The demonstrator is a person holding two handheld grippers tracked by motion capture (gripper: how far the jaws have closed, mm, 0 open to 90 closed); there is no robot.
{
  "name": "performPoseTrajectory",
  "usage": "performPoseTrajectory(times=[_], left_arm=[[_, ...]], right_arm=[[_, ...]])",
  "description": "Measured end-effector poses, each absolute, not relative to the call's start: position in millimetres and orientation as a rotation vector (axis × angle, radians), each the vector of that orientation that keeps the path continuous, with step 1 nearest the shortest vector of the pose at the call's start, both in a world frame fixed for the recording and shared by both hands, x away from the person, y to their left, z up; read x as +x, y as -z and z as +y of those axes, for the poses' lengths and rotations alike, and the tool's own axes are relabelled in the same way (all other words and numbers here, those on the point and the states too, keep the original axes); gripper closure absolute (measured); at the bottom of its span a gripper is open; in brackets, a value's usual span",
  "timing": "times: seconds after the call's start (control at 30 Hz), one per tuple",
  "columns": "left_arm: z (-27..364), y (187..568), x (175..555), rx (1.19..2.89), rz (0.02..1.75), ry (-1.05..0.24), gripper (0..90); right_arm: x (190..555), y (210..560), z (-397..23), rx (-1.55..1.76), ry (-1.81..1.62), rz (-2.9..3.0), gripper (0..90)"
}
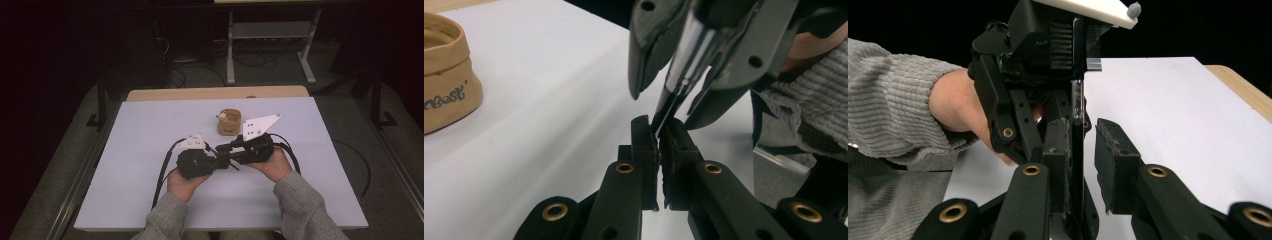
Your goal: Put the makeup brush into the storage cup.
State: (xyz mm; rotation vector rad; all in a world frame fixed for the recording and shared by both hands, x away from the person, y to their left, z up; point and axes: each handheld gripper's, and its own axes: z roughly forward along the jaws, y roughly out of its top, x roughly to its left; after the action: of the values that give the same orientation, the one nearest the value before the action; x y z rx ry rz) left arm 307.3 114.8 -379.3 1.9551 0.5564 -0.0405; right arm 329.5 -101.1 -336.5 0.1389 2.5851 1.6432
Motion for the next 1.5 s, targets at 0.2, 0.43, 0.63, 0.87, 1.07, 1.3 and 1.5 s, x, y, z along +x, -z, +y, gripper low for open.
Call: performPoseTrajectory(times=[0.2, 0.43, 0.63, 0.87, 1.07, 1.3, 1.5], left_arm=[[111.2, 377.7, 306.9, 2.0, 0.545, 0.024, 85.5], [110.9, 375.6, 303.4, 2.022, 0.523, -0.001, 83.4], [123.4, 373.7, 299.3, 2.057, 0.552, -0.064, 68.8], [152.3, 374.1, 288.0, 2.106, 0.595, -0.167, 59.5], [176.4, 379.2, 278.0, 2.141, 0.64, -0.242, 49.4], [202.4, 385.4, 269.1, 2.137, 0.679, -0.28, 42.7], [214.6, 387.7, 270.7, 2.142, 0.713, -0.294, 39.3]], right_arm=[[328.8, 334.0, -97.7, 0.137, -1.621, 2.598, 80.5], [330.5, 333.8, -98.9, 0.135, -1.633, 2.624, 84.8], [336.0, 335.0, -114.3, 0.229, -1.661, 2.611, 84.9], [347.2, 337.3, -138.8, 0.412, -1.665, 2.586, 85.0], [356.1, 334.5, -149.1, 0.506, -1.638, 2.57, 85.0], [368.4, 324.3, -150.5, 0.577, -1.589, 2.556, 85.0], [383.2, 309.6, -148.3, 0.649, -1.596, 2.53, 85.0]])
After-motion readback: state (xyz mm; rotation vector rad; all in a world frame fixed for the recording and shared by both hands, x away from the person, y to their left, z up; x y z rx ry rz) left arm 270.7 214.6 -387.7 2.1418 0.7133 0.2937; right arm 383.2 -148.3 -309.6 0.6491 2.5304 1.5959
